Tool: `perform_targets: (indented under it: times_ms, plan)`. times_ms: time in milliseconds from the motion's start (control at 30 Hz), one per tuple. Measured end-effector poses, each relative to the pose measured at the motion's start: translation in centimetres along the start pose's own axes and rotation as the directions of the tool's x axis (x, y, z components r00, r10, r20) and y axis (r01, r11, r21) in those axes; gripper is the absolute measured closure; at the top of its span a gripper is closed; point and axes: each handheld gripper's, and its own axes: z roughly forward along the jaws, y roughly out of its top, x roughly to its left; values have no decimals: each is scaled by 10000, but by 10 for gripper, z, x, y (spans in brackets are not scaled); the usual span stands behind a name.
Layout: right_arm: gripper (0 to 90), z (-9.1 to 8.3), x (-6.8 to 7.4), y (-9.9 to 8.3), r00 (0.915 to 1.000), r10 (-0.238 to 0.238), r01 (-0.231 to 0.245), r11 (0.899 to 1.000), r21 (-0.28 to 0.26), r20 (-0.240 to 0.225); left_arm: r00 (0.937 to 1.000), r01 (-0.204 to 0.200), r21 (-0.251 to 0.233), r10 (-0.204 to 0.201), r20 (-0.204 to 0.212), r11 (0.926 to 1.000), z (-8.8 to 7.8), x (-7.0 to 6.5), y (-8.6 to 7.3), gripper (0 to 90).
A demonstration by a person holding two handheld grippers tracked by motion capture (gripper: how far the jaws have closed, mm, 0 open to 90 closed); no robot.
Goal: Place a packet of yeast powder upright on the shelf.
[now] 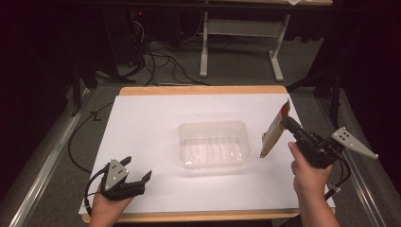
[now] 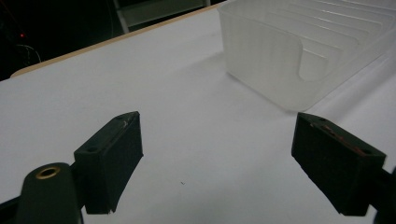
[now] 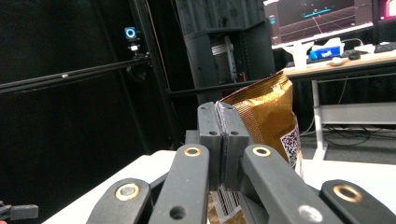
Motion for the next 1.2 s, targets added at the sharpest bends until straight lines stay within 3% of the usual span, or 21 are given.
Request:
perform_targets:
  times_ms: [667, 1200]
  plan:
    - [900, 37, 35, 20, 9954, -218, 210, 9997, -89, -930, 10000, 1, -2, -1, 50, 10000, 0, 0, 0, 170]
    - [900, 65, 38, 8, 9936, -201, 259, 9984, 509, -1113, 10000, 12, -43, -12, 15, 10000, -2, 2, 0, 170]
